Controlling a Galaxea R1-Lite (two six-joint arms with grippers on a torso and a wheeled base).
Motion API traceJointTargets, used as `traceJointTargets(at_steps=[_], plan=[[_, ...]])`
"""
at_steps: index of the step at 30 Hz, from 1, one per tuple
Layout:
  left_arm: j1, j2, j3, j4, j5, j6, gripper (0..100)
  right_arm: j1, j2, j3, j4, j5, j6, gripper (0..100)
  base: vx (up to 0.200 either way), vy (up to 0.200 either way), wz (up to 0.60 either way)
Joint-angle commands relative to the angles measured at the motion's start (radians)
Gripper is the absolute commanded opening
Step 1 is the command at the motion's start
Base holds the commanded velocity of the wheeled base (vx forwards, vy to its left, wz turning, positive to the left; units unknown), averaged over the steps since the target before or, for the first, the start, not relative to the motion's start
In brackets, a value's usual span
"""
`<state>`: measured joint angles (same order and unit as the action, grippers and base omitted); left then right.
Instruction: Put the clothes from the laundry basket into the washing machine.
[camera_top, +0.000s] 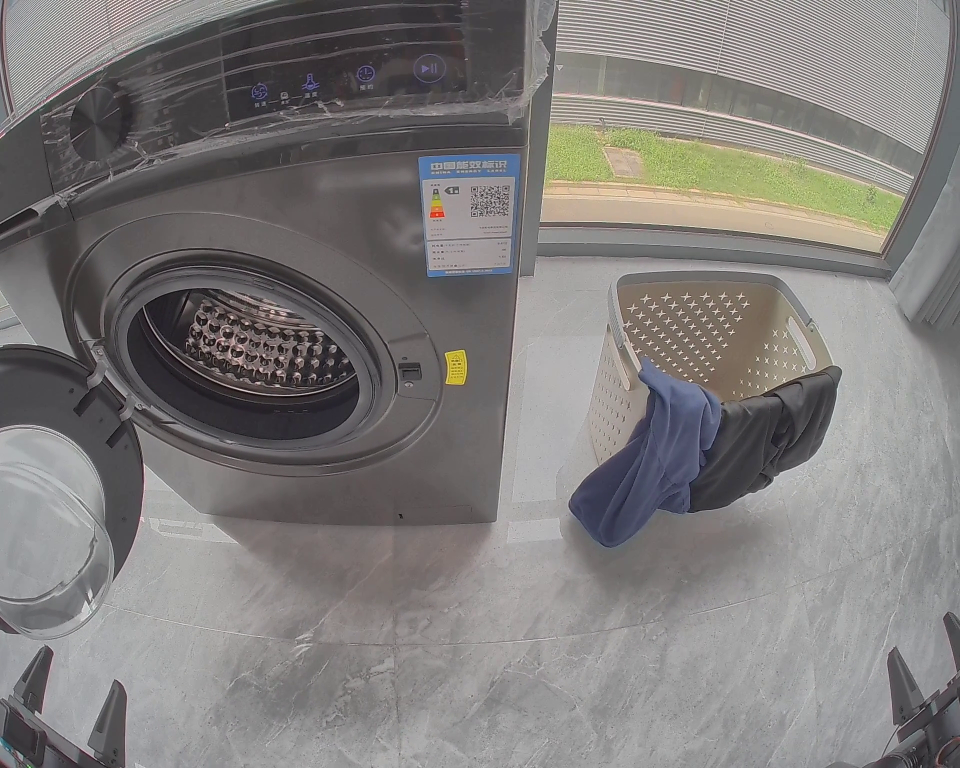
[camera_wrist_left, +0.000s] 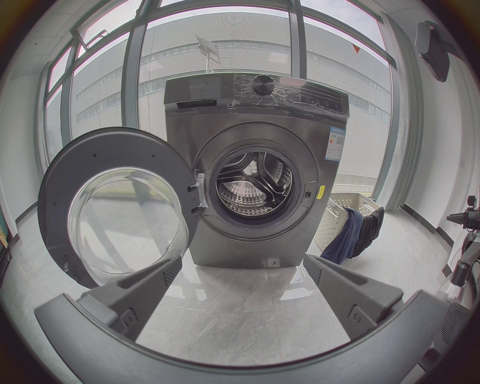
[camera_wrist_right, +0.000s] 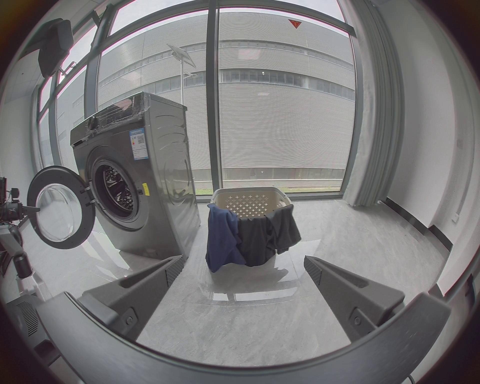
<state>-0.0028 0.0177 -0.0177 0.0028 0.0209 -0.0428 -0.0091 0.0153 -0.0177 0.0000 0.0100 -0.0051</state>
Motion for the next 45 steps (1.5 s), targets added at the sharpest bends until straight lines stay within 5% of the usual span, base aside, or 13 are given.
traceJointTargets(at_steps=[1,37,45], plan=[[0.001,-0.015,0.015,0.000,0.001,0.000,100,0.000,0.002,0.018,0.000,0.001,-0.001,100,0.000,-0.200,0.00],[0.000,-0.015,0.015,0.000,0.001,0.000,100,0.000,0.002,0.018,0.000,0.001,0.001,100,0.000,-0.200,0.00],[0.000,-0.015,0.015,0.000,0.001,0.000,100,0.000,0.003,0.018,0.000,-0.001,0.001,100,0.000,0.000,0.00]])
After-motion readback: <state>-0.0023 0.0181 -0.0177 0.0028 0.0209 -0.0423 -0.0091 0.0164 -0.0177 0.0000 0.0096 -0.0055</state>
